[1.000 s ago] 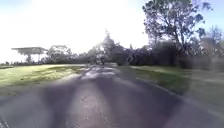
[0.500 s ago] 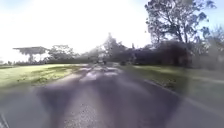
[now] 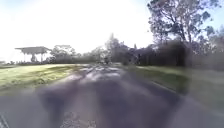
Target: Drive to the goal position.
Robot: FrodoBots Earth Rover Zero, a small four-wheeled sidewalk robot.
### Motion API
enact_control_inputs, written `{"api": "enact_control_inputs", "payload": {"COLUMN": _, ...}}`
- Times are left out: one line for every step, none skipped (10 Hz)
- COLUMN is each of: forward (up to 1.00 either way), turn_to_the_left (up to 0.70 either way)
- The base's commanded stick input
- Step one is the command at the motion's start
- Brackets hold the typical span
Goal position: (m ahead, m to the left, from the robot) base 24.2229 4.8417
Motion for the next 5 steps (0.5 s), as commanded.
{"api": "enact_control_inputs", "payload": {"forward": 0.70, "turn_to_the_left": 0.00}}
{"api": "enact_control_inputs", "payload": {"forward": 0.70, "turn_to_the_left": 0.00}}
{"api": "enact_control_inputs", "payload": {"forward": 0.70, "turn_to_the_left": 0.00}}
{"api": "enact_control_inputs", "payload": {"forward": 0.70, "turn_to_the_left": 0.00}}
{"api": "enact_control_inputs", "payload": {"forward": 0.70, "turn_to_the_left": 0.00}}
